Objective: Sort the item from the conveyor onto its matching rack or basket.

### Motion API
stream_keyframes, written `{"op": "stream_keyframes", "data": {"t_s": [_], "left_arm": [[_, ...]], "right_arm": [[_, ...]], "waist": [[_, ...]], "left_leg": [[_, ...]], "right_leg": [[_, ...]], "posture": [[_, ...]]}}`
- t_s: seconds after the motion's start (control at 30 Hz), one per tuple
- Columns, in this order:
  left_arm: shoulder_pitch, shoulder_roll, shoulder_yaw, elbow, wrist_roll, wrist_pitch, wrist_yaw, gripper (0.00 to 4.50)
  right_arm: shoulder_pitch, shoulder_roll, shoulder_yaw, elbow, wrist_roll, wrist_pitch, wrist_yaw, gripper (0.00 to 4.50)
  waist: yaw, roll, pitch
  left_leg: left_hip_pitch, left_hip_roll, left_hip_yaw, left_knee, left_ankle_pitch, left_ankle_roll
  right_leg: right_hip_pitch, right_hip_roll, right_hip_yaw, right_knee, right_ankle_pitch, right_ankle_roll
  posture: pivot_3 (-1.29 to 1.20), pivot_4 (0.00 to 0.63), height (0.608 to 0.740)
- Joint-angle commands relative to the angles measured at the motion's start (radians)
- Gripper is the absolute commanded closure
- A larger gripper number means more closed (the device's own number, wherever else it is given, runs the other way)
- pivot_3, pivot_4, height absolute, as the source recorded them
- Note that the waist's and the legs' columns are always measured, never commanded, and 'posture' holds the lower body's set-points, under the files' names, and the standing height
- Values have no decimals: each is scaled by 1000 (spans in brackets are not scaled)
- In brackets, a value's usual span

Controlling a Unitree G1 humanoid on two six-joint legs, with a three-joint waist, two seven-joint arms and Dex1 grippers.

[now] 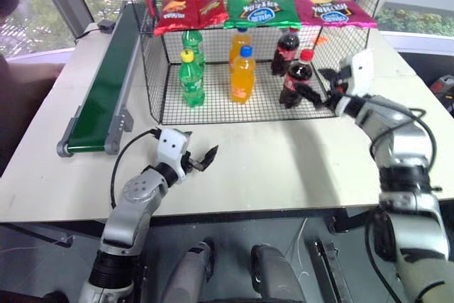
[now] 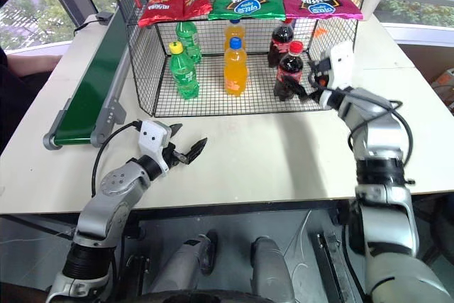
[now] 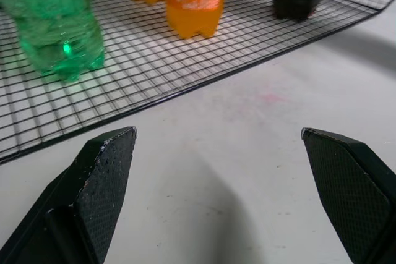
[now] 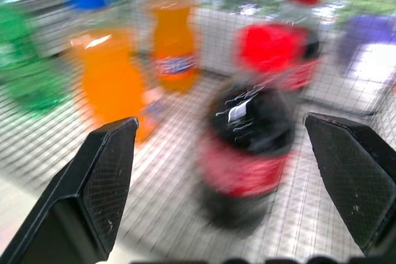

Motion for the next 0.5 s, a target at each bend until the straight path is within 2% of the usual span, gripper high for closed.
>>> {"op": "stream_keyframes", "data": {"t_s": [0.03,0.27,0.5], "left_arm": [[-21,3,-1,-12,-15,-8,-16,0],[-53,-2,-10,16,-10,-11,-20,0],[-56,2,-10,6,-19,5,-33,0]], "right_arm": [[89,48,47,-172,54,68,7,79],[224,172,144,-285,79,122,-20,79],[211,194,139,-256,73,109,-29,79]], "waist": [[-2,0,0],[0,1,0],[1,0,0]], "left_leg": [[0,0,0,0,0,0],[0,1,1,2,-1,-2],[0,0,1,2,-1,-2]], "right_leg": [[0,0,0,0,0,0],[0,0,1,0,1,-1],[1,0,0,0,1,-1]], "posture": [[0,150,738],[0,150,738],[0,150,738]]}}
